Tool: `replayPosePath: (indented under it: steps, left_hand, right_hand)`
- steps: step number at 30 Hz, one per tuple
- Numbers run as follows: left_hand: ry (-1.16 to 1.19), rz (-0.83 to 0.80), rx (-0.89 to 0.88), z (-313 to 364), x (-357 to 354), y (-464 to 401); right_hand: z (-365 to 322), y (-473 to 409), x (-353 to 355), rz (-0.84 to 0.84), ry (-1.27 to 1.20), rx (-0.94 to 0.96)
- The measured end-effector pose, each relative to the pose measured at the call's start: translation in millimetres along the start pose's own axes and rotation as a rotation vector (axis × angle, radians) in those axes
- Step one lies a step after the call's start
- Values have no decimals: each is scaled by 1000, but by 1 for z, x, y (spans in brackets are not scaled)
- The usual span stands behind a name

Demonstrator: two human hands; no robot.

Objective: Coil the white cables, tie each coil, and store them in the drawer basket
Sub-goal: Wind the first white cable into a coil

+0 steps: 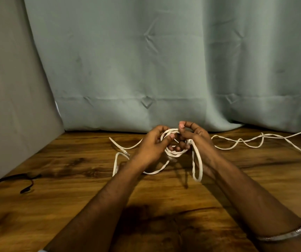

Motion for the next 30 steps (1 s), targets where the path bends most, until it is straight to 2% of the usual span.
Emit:
replayPosePath:
  steps: [3,5,9,13,17,18,20,22,24,27,30]
  left_hand:
    - [-479,89,-191,3,1,3]
    - [-636,119,-262,6,1,3]
    - [-725,148,-293,5,1,4]
    - [-676,255,-191,1,12,7]
    - [-481,300,3,-13,23,1]
    - [-373,284,61,-18,23,-1]
    - [-3,206,191,-22,16,-2]
    - [369,128,266,-20,9,-2]
    - [582,80,295,-14,8,-2]
    - [733,12,280,-9,6,0]
    - [863,-46,256,-7,5,0]
  right_hand:
    - [5,-3,2,12,2,24]
    - [8,-6,5,5,43,52]
    - [14,-11,8,-75,92,79]
    - [12,-16,1,-163,307,68]
    - [0,-32,-11,-301,573,35]
    - [-3,-35,-12,-334,634,44]
    - [-6,-39,-9,-366,654,61]
    - [-5,-42,-2,-341,588,112]
    - [3,-44,3,-308,475,114]
    - [15,-43,4,-279,268,46]
    - [15,-39,0,-275,180,48]
Point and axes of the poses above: each hand's wrist, its own y-axis away from the middle knuckle, its own x-axis out of the back of the hand, z = x × y, the point moved 5 cm from there along -y, towards the middle knuckle, and after that the axes turned 14 degrees about -y, right-handed, at the moved point
